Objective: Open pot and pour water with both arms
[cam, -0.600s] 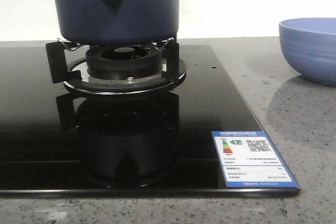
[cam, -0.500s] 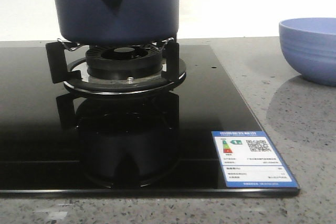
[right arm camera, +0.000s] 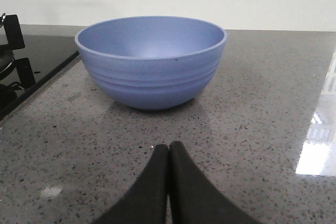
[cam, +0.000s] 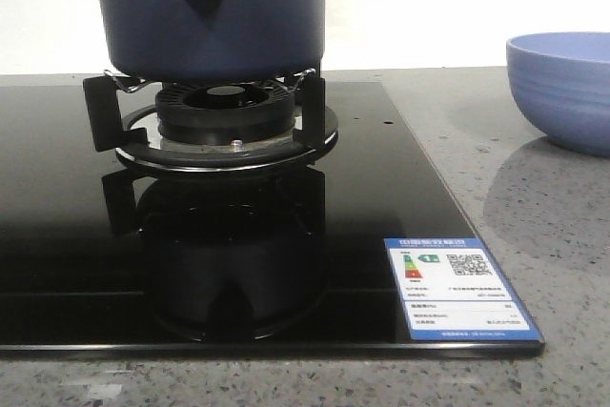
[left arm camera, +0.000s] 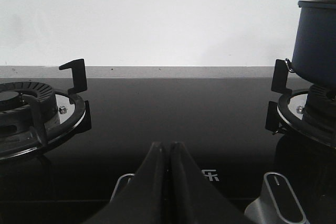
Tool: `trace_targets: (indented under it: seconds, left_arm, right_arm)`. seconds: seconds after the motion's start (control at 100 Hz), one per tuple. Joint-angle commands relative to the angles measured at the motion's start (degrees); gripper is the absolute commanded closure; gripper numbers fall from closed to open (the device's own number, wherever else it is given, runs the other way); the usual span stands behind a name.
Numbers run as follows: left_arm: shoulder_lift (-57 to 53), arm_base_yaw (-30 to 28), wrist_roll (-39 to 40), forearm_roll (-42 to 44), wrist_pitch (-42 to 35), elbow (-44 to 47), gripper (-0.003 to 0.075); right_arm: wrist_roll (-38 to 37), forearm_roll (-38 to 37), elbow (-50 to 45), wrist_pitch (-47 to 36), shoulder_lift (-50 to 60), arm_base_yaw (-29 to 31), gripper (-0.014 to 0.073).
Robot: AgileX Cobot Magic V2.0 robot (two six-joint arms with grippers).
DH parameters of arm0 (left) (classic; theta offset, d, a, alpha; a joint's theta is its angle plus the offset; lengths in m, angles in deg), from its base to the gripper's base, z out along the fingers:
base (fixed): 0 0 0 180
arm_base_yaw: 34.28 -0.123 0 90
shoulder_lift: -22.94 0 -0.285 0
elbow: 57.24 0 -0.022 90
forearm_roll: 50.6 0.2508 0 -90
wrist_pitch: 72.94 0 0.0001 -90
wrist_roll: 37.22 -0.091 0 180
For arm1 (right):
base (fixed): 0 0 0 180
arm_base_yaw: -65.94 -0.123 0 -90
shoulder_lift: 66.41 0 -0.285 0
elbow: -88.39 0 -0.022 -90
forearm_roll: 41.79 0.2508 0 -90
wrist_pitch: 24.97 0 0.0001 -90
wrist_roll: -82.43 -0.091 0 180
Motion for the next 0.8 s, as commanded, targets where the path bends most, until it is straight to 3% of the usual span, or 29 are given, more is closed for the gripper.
trace_targets:
  seconds: [0.0,0.79]
  left_arm:
    - [-1.5,0.4,0.6,-0.5,-4.4,2.0,0.0741]
    - [-1.5,0.4,0.6,-0.5,-5.2,1.9,0.0741]
  right_arm:
    - [0.3,-0.8,-1.5,-4.5,1.0,0.4,0.0637]
    - [0.3,-0.5,-1.5,-5.6,1.0,0.4,0.0637]
